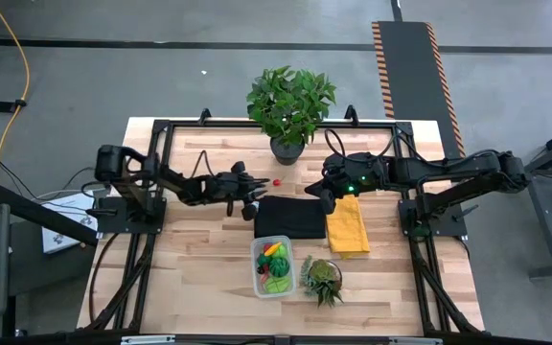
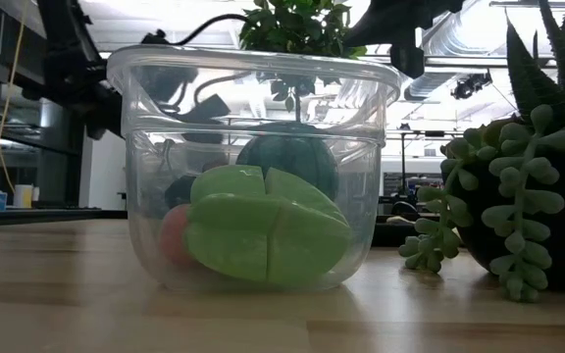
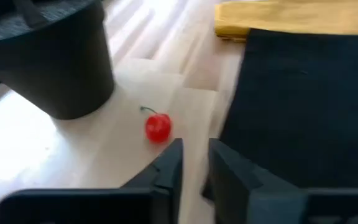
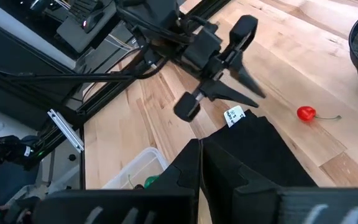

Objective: Pick and placing Produce into tupperware
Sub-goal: Put the cherry into the bin

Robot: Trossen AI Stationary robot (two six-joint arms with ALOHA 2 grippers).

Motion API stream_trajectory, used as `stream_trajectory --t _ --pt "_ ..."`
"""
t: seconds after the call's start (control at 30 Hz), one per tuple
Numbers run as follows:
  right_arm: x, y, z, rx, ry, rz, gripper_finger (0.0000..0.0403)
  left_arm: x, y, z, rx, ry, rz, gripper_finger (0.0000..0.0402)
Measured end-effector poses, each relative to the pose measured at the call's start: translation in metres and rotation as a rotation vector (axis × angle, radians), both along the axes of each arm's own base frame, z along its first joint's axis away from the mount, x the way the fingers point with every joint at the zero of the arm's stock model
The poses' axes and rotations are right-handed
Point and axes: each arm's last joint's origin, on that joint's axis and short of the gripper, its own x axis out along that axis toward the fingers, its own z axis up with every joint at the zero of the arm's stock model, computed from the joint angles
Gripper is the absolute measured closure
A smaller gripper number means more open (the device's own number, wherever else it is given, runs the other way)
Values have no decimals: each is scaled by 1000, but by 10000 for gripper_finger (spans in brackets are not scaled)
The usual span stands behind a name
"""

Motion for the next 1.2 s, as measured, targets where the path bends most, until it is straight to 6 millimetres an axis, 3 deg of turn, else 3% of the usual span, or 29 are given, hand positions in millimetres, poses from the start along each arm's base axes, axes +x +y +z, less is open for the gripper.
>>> stream_trajectory --t 0.27,0.43,0.6,0.9,1.2 --pt "0 0 0 17 -1 -9 396 12 14 -2 -41 -29 118 237" --pt "0 0 0 17 1 -9 396 7 27 -4 -141 -60 152 202" --pt "0 0 0 17 0 -9 396 5 36 -4 -169 -68 125 196" --pt "0 0 0 17 0 -9 396 6 36 -22 -182 -34 103 217" --pt "0 0 0 20 -1 -11 396 8 37 -20 -164 -66 118 219"
